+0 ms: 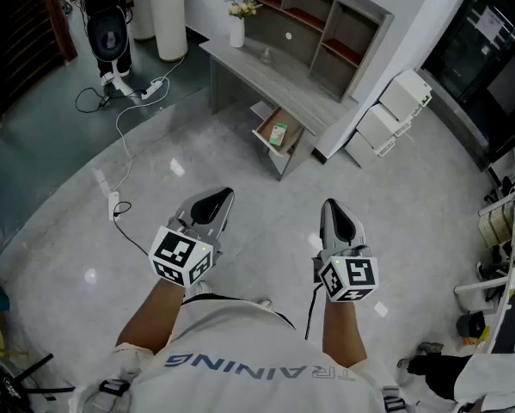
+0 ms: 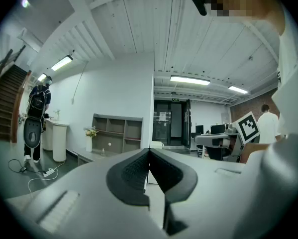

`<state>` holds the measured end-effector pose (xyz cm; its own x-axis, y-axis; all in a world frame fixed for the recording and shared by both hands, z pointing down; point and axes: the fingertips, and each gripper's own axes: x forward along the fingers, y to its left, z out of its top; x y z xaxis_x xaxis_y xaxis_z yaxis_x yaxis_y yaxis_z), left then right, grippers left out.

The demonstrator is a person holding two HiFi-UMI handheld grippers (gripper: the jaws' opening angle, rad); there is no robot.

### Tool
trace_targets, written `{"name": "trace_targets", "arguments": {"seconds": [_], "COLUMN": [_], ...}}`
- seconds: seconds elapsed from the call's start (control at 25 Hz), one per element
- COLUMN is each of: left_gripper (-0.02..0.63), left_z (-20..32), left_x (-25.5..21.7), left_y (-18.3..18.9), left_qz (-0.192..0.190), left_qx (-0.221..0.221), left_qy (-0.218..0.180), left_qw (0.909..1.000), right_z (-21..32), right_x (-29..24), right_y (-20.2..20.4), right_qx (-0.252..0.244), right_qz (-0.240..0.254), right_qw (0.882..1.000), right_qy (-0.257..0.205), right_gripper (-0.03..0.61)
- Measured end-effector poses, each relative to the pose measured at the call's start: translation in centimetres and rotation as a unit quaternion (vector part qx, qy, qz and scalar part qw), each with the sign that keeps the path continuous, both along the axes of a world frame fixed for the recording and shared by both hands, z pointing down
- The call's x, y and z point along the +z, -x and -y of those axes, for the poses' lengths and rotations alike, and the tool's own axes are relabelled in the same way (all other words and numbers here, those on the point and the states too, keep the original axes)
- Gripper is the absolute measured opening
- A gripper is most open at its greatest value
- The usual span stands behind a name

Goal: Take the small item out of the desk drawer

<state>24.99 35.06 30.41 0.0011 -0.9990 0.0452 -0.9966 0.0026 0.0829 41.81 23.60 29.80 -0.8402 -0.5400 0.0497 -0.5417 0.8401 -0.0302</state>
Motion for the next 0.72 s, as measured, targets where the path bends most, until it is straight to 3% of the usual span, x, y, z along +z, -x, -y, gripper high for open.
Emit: {"name": "trace_targets", "arguments": {"seconds": [0.72], "left_gripper": [0.002], "left_z": [-0.4], "left_x": [0.1], "left_y": [2.1], "left_qz": [-0.007], "left_qx": [-0.004], "left_qy": [0.000], "left_qw": [1.0000], "right_z": [-0.3], "right_x": [0.2], "right_y": [2.5], "right_qx": [-0.005], "right_qz": [-0.010], "right_qw": [1.000], "right_qy": [-0.004], "right_gripper": [0.014]}}
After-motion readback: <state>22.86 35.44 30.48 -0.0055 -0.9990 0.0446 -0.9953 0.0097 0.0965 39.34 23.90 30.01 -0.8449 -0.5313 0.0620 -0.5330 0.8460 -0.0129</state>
